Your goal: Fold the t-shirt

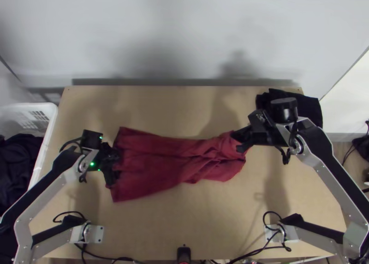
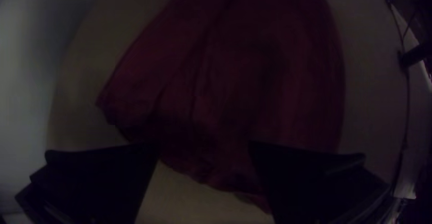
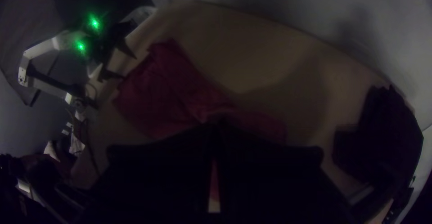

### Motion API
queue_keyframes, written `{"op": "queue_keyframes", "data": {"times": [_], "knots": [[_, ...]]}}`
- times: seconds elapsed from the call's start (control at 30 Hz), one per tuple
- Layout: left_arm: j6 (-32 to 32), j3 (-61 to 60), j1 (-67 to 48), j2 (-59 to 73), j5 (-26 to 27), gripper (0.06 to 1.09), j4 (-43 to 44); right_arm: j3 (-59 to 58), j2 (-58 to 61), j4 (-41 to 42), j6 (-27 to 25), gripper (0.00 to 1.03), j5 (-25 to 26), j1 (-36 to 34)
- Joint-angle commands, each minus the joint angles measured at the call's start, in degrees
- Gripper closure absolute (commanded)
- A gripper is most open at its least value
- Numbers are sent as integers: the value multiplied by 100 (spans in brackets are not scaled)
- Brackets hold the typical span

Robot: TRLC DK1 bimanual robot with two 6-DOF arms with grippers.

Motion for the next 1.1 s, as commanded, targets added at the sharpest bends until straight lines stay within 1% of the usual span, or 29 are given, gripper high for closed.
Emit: {"op": "queue_keyframes", "data": {"times": [0.0,0.3,0.53,0.57,0.7,0.9,1.07], "knots": [[179,-193,-295,332,-145,13,385,-92,-113,-5,6,100,-4,-47],[346,-62,-269,1097,-206,14,719,-136,-183,-5,15,100,5,-91],[408,272,-172,1607,-206,14,746,-154,-227,-5,15,100,-4,-118],[417,325,-154,1633,-206,15,746,-162,-227,-5,15,100,-4,-118],[381,738,-75,1756,-163,15,245,-180,-279,-5,15,100,-4,-126],[478,1037,65,2099,-127,15,-2,-286,-306,-5,-11,100,5,-144],[478,1090,57,2398,-127,15,-10,-277,-306,13,-11,100,5,-144]]}}
